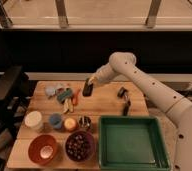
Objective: Place eraser in red bowl
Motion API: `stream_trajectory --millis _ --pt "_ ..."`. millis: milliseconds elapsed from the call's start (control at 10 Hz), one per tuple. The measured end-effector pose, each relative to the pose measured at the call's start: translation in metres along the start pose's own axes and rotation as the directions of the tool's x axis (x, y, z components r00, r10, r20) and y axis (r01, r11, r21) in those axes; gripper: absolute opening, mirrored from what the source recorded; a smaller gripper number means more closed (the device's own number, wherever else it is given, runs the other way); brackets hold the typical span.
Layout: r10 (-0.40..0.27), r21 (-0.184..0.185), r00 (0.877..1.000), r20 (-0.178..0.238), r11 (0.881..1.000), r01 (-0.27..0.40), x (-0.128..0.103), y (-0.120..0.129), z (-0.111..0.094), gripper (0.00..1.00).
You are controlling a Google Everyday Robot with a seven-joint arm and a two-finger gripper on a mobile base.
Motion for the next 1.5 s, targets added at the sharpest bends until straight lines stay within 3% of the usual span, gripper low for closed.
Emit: stream_trajectory --millis 100,300,800,1100,1500 --pt "-0.002 0.036 1.0 0.019 0.999 0.001 -0.005 -0.01 -0.01 0.0" --pt "-0.019 0.069 0.997 0.074 0.998 0.014 -0.028 -0.035 -0.014 0.0" --pt "-0.03 0.126 0.973 0.23 0.992 0.0 -0.114 -0.105 0.001 0.0" --pt "0.022 0.156 0.958 0.286 0.985 -0.069 -0.17 -0.138 0.01 0.0" --pt "0.037 0.159 0.954 0.298 0.983 -0.087 -0.18 -0.142 0.011 0.0"
